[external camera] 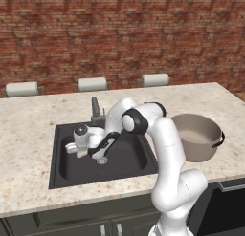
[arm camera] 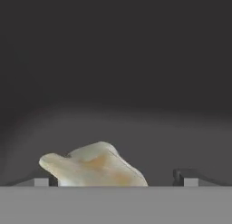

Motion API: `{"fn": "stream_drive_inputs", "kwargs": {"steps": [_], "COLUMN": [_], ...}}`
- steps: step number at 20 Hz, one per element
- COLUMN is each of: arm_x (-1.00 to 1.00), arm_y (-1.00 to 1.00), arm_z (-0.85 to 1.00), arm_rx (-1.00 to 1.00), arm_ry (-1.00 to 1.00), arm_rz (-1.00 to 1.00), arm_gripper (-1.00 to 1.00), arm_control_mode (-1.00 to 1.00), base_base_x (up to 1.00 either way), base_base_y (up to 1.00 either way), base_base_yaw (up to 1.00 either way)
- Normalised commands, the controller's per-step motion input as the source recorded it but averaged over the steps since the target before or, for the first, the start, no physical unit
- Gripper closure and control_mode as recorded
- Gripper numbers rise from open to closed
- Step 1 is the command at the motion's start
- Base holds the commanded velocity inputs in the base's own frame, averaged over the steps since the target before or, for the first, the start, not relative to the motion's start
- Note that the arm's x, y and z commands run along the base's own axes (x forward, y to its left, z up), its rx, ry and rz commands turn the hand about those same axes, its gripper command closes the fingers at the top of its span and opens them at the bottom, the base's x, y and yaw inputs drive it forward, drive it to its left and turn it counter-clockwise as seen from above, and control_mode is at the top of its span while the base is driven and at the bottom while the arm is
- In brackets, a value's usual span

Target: Dump the garlic from the pot into the sink. Then turn on the water and wash the garlic. Then turn off the water and put the garlic back in the pot.

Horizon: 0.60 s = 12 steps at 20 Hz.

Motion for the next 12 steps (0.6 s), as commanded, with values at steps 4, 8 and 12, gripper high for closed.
{"fn": "stream_drive_inputs", "kwargs": {"steps": [4, 8, 12], "arm_x": [0.05, -0.02, -0.03], "arm_y": [0.07, 0.0, 0.0], "arm_z": [-0.3, -0.41, -0.47], "arm_rx": [0.0, 0.0, 0.0], "arm_ry": [0.14, 0.17, 0.18], "arm_rz": [-0.01, -0.02, -0.04], "arm_gripper": [-1.0, -1.0, -1.0], "arm_control_mode": [-1.0, -1.0, -1.0], "base_base_x": [0.0, 0.0, 0.0], "base_base_y": [0.0, 0.0, 0.0], "base_base_yaw": [0.0, 0.0, 0.0]}}
